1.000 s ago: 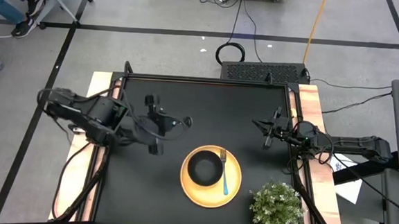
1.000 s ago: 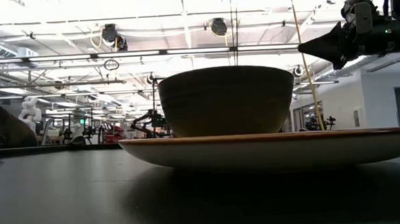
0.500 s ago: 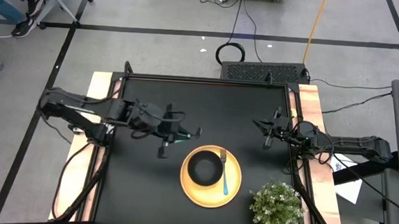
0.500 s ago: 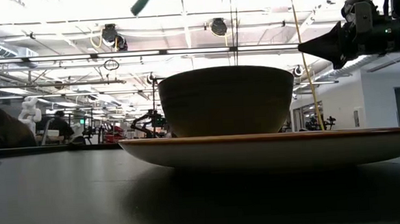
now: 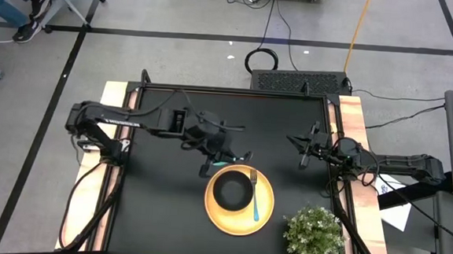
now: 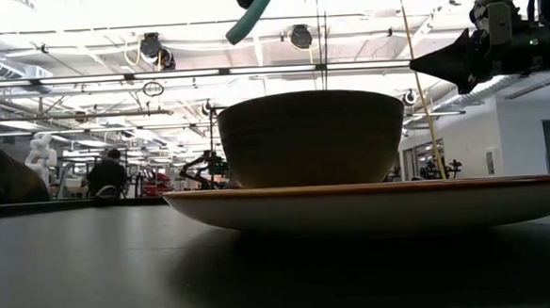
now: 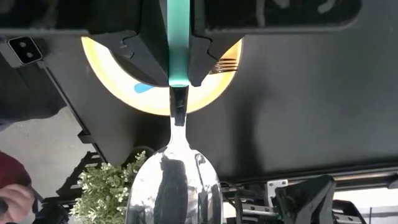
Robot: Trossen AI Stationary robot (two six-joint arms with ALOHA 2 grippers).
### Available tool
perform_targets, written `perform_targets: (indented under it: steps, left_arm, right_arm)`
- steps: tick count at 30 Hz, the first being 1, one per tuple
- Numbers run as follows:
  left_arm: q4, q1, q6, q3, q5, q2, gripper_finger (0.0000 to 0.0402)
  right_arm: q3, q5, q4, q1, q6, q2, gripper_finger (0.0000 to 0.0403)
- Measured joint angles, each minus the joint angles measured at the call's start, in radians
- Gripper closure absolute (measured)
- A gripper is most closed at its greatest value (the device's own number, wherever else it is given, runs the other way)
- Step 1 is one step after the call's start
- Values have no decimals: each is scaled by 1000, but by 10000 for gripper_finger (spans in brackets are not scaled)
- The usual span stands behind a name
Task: Pick and place plate/cup/fork/spoon on tray
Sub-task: Put the blue spoon into the black bowl
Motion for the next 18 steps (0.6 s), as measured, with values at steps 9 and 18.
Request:
perform_targets:
  steps: [9, 18]
  left_arm:
    - [-5, 7, -17, 10, 2, 5, 366]
    - [-45, 18, -68, 63, 49, 53, 366]
  right_arm:
    - [0, 0, -1, 0, 1, 0, 403]
    - [0, 0, 7, 0, 0, 0, 403]
